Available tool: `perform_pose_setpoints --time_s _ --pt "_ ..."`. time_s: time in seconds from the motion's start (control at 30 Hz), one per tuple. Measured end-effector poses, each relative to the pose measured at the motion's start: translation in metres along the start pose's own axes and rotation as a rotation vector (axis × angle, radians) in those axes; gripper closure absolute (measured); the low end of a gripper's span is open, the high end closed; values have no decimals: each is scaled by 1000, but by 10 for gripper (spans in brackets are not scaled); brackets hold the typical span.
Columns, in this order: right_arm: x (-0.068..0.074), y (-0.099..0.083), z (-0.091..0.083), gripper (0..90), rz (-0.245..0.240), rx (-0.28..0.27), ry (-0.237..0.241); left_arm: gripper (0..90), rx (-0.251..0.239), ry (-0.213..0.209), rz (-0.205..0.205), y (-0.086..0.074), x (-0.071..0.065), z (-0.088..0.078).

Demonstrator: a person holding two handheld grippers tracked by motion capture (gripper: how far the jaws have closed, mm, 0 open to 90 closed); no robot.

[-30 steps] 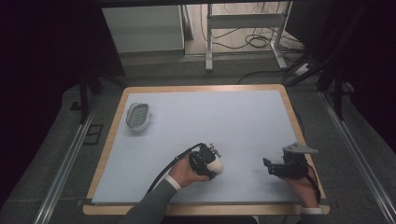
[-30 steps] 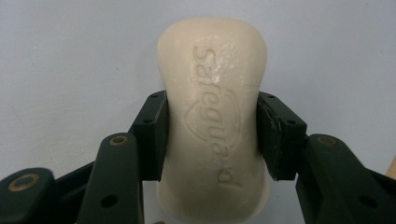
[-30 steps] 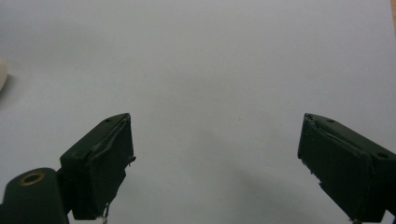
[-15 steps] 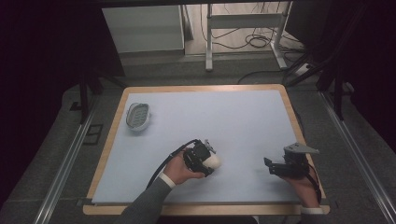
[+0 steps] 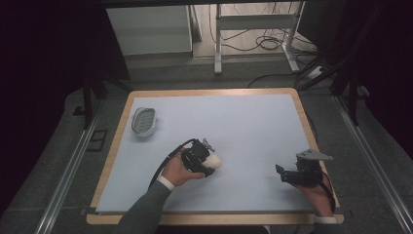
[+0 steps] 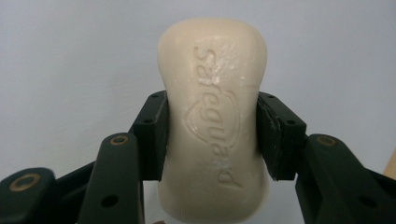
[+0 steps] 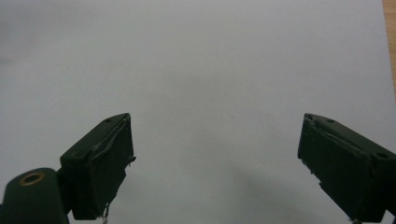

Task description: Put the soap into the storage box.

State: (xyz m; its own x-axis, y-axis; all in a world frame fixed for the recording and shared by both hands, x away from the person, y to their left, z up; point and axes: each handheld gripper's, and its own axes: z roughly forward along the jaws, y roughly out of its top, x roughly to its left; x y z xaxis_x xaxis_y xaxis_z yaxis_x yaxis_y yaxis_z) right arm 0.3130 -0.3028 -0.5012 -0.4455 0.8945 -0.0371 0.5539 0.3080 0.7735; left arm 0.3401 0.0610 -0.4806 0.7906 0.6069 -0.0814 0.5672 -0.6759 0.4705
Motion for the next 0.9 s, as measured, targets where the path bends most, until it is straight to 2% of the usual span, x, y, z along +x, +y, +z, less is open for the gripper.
perform_pose_setpoints --time_s 0.33,0.73,0.9 --pt "0 0 1 102 1 4 2 494 -28 35 -40 -5 13 -11" --pt "0 -1 1 102 2 5 2 495 -52 59 -57 -8 25 -24" --pt "0 -1 1 102 4 7 1 495 -72 84 -77 -10 35 -34"
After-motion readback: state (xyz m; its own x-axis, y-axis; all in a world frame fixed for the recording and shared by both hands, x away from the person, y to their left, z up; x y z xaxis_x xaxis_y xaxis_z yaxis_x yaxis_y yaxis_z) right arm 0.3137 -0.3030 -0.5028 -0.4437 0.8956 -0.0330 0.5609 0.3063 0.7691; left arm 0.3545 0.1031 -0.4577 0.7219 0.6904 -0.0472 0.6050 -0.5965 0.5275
